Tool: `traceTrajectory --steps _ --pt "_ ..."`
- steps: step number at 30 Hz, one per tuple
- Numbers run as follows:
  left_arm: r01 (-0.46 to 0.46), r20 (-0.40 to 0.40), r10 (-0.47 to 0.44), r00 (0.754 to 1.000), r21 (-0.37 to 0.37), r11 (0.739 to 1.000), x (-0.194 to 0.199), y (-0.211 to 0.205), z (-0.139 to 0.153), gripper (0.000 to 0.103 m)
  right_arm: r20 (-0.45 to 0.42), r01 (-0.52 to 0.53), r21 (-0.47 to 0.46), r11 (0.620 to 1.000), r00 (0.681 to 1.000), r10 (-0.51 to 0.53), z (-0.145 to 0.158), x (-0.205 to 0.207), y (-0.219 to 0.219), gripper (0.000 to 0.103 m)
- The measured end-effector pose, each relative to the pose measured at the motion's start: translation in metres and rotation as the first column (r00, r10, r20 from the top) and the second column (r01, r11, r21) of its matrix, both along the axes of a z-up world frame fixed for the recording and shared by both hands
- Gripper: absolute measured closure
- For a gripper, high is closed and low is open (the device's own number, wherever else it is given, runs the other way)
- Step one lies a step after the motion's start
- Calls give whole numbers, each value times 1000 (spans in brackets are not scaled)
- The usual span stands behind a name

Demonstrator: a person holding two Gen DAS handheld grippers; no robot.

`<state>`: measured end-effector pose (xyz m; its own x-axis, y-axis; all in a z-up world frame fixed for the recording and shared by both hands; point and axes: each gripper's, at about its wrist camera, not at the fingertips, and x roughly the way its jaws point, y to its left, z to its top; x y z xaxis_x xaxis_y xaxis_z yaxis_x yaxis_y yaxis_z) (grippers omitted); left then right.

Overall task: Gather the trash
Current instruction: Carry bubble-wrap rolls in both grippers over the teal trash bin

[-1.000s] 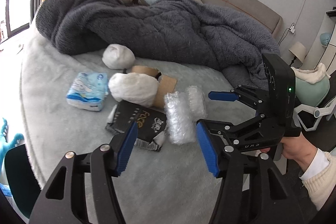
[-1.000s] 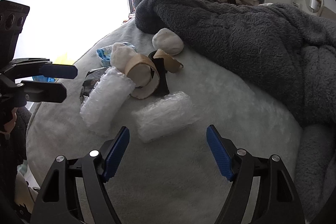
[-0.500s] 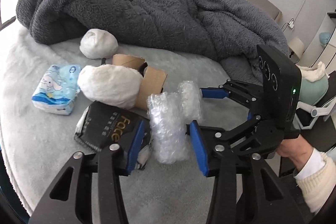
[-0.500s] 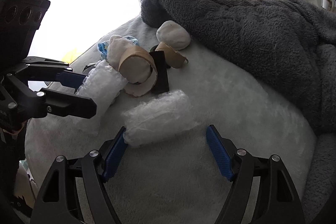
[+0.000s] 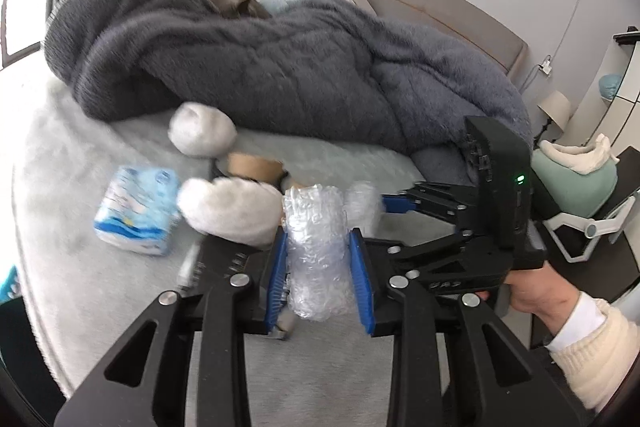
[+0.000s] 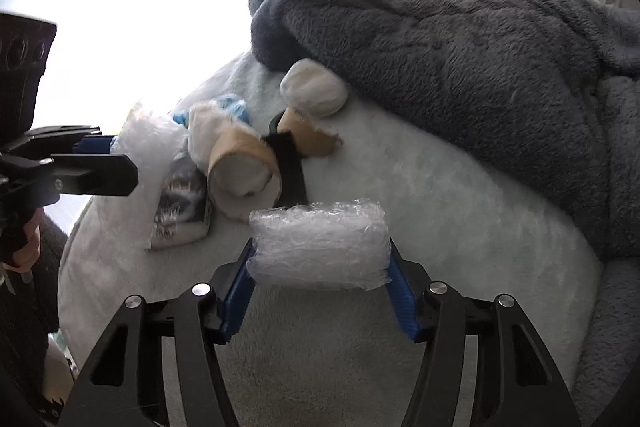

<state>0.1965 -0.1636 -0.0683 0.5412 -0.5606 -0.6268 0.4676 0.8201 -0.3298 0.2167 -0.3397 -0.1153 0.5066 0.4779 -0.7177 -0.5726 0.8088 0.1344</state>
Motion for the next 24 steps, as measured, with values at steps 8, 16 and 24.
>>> traceTrajectory --steps 8,16,24 --pt "-137 77 132 988 59 989 3 41 14 70 43 89 92 992 995 -94 35 7 12 42" --pt "-253 122 240 963 108 961 10 95 19 70 30 163 128 978 985 -168 63 17 58 42" --pt "-369 104 357 928 160 915 15 161 8 70 40 154 133 979 986 -160 76 25 120 42"
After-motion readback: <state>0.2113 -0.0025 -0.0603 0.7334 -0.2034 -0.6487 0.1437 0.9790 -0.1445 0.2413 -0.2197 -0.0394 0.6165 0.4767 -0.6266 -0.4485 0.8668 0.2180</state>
